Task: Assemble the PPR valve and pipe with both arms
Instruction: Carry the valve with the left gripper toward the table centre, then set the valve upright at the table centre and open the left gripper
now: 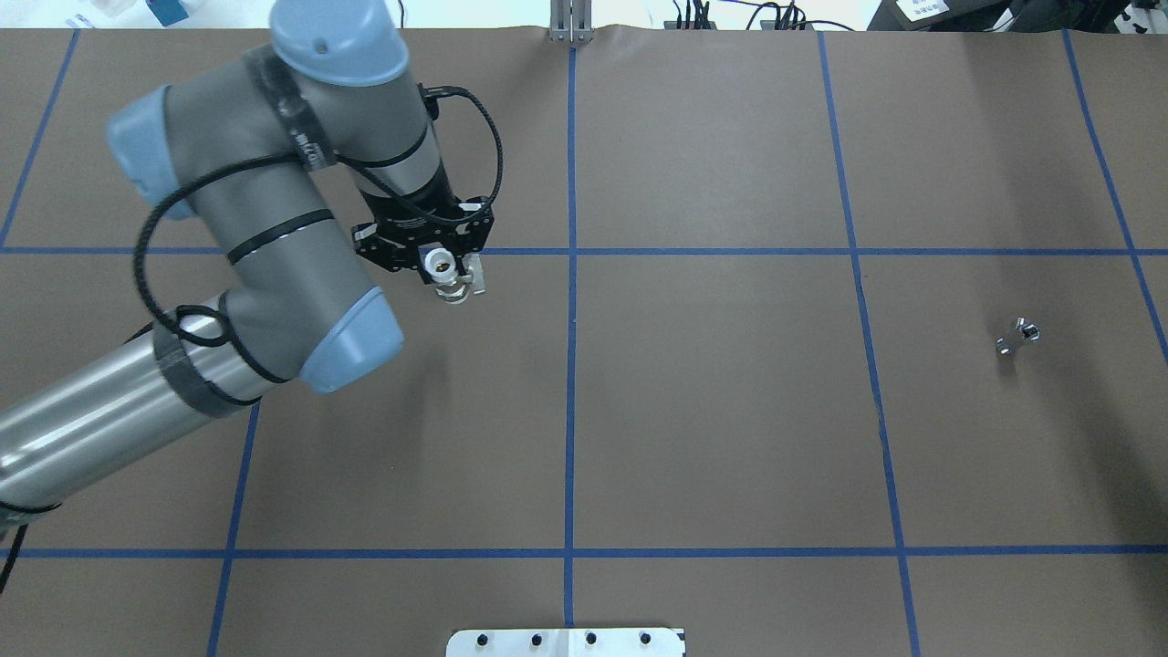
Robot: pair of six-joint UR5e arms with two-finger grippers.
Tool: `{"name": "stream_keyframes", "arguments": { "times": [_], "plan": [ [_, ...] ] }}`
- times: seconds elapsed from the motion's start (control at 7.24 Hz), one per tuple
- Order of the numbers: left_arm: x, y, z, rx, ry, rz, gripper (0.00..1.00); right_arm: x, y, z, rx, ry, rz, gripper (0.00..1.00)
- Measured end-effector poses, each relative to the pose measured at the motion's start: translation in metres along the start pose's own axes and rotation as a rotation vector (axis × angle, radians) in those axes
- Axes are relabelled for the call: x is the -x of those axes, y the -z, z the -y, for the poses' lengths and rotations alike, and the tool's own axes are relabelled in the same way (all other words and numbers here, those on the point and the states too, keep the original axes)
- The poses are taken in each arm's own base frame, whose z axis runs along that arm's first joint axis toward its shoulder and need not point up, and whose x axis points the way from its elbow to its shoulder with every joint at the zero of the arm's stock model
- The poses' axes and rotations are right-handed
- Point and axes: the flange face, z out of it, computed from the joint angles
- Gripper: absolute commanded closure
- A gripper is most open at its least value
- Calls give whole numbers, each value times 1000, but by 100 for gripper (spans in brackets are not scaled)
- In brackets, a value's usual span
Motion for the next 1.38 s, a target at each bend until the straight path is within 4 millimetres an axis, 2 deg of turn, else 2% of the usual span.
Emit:
{"name": "stream_keyframes", "arguments": {
  "times": [0.28, 0.41, 0.55, 0.83, 1.38],
  "plan": [
    [-62, -26, -5, -3, 54, 6, 100, 1, 0, 0, 1, 2, 0, 1],
    [-86, -34, -9, -4, 67, 10, 100, 1, 0, 0, 0, 2, 0, 1],
    [-101, -42, -12, -2, 78, 4, 100, 1, 0, 0, 0, 1, 1, 1],
    [-113, -55, -22, 7, 87, -7, 100, 1, 0, 0, 1, 2, 1, 1],
    [-114, -65, -31, 18, 103, 0, 100, 2, -2, 0, 3, 2, -1, 1]
  ]
}}
